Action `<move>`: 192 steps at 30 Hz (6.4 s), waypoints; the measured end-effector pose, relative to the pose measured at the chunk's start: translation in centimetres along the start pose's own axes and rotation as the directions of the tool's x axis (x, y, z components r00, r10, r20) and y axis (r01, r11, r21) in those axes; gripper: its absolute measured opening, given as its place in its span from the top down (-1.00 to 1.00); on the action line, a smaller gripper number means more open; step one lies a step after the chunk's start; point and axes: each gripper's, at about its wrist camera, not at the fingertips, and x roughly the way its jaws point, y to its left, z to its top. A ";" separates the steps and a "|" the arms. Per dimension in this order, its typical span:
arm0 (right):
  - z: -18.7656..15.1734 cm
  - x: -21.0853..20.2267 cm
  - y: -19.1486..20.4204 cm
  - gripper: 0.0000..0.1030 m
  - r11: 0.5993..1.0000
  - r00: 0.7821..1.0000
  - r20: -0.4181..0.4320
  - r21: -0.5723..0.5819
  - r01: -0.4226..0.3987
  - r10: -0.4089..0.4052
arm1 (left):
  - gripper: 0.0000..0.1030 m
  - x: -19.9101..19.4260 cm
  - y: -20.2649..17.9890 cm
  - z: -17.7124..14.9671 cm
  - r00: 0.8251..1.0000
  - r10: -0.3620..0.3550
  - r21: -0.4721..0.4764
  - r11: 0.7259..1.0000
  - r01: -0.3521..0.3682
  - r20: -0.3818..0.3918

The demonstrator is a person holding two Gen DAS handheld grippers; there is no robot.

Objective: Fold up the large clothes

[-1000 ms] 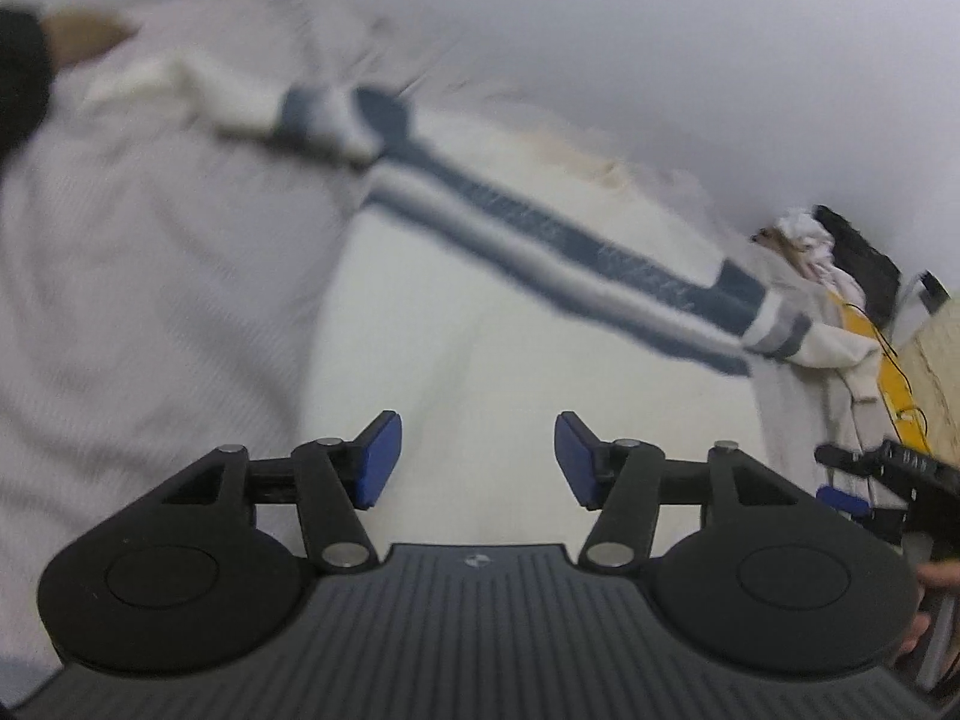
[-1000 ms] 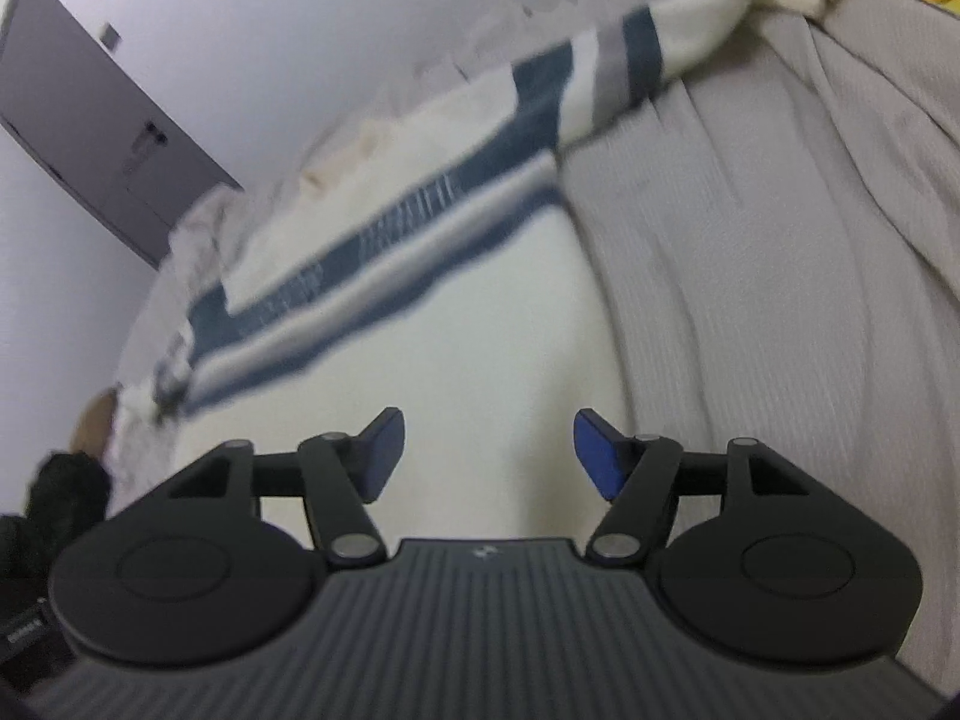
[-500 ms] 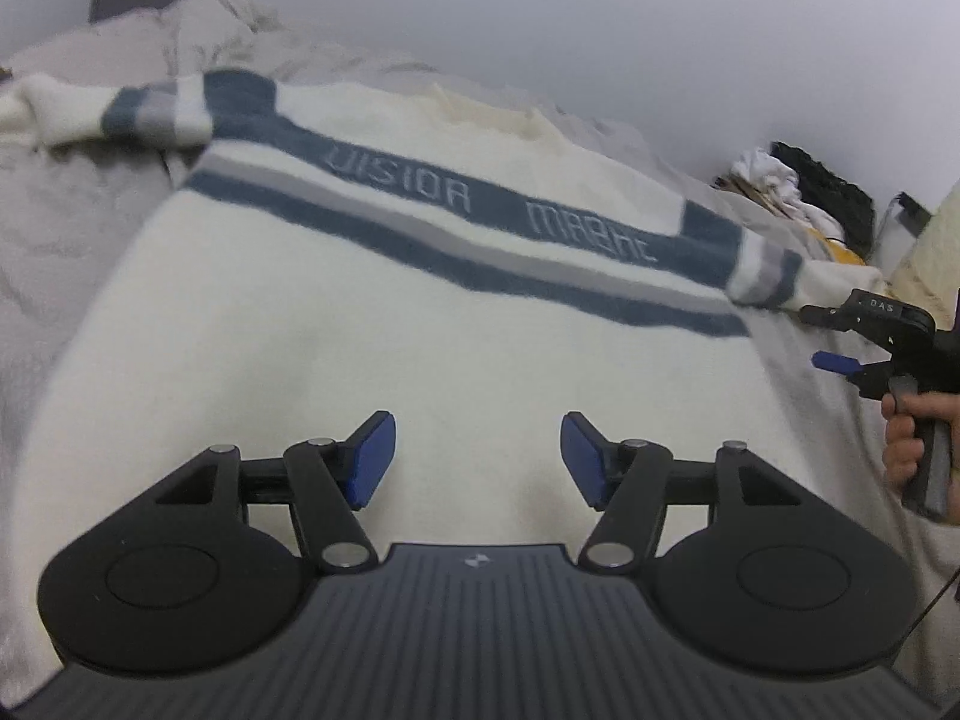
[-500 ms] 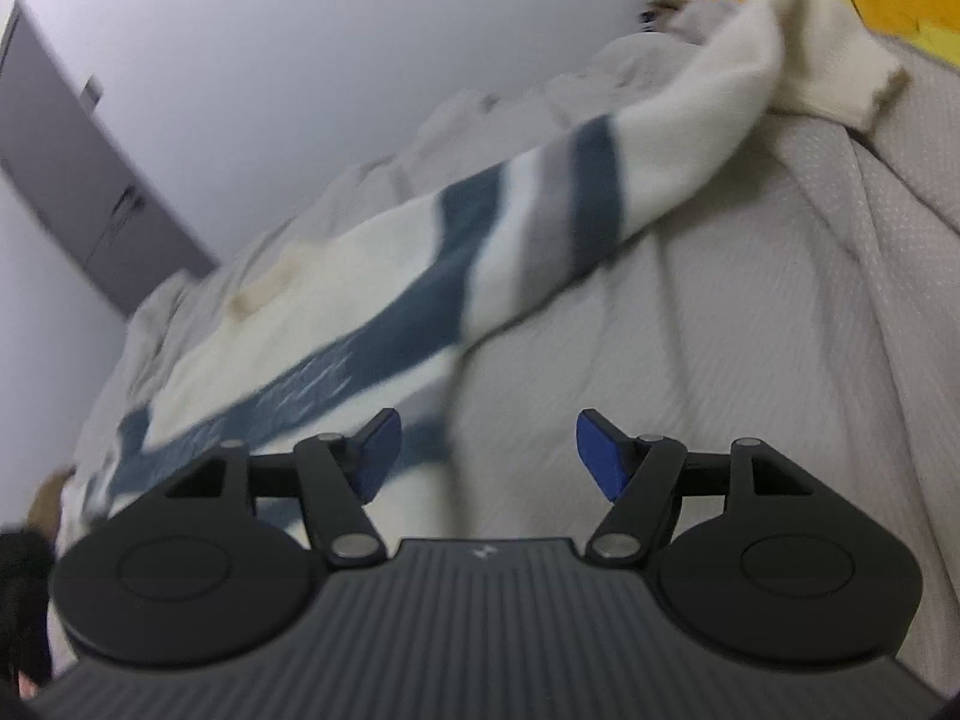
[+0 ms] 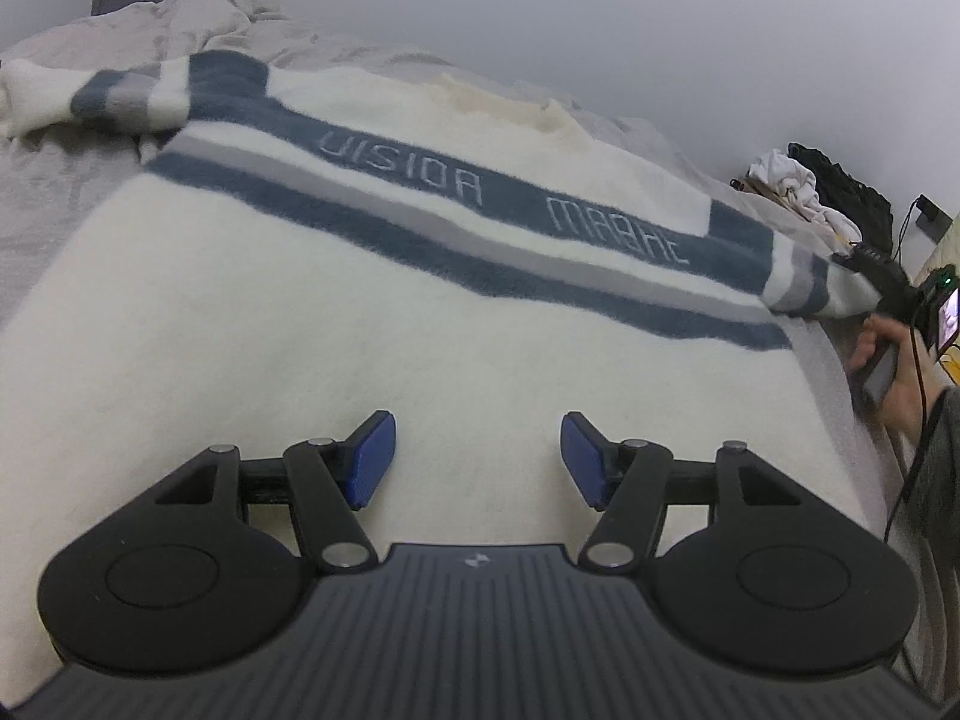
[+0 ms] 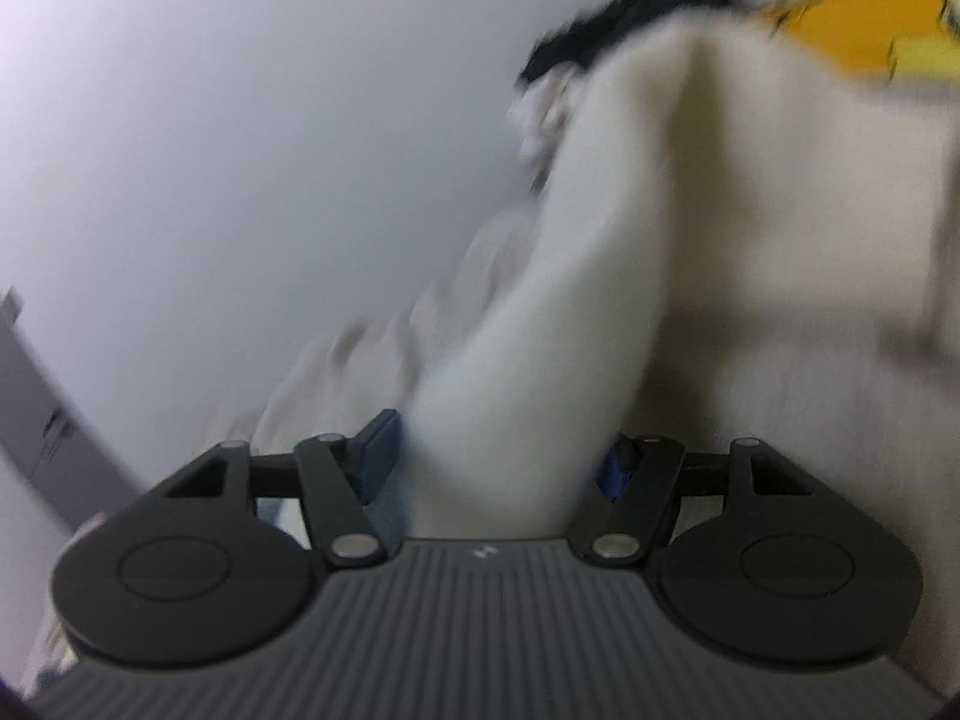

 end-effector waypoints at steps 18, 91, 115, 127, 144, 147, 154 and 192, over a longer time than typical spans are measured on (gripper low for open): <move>10.9 -4.0 2.8 0.79 0.973 0.958 0.204 -0.075 0.220 -0.201 | -0.30 -1.5 1.1 0.8 0.999 -0.011 -0.067 0.998 0.014 0.037; -23.9 -9.6 34.3 -0.43 0.607 0.790 -0.573 -0.554 -0.569 0.218 | -0.30 -3.0 11.7 4.3 0.993 0.056 -0.195 0.980 -0.035 0.101; -25.3 -6.6 35.4 0.78 0.561 0.646 -0.727 -0.442 -0.700 0.233 | -0.30 -2.0 13.0 4.3 0.985 0.088 -0.270 0.962 -0.045 0.148; -23.7 -15.8 32.9 0.82 0.473 0.637 -0.720 -0.475 -0.742 0.275 | -0.30 -3.5 13.4 4.3 0.980 0.091 -0.292 0.956 -0.036 0.180; -22.8 -22.4 27.0 0.74 0.688 0.654 -0.733 -0.377 -0.620 0.187 | -0.29 -4.5 10.6 4.1 0.965 -0.142 -0.191 0.964 0.186 0.222; -21.9 -22.9 26.7 0.49 0.747 0.667 -0.717 -0.328 -0.579 0.203 | -0.28 -4.2 9.2 3.8 0.953 -0.229 -0.132 0.957 0.258 0.201; -20.2 -23.6 25.9 -0.06 0.784 0.683 -0.684 -0.268 -0.560 0.254 | 0.19 -3.8 6.2 2.8 0.955 -0.270 -0.009 0.962 0.273 0.125; -25.0 -24.2 26.1 0.00 0.774 0.766 -0.630 -0.419 -0.475 0.130 | 0.15 -5.8 12.8 4.7 0.978 -0.003 -0.268 0.962 0.061 0.210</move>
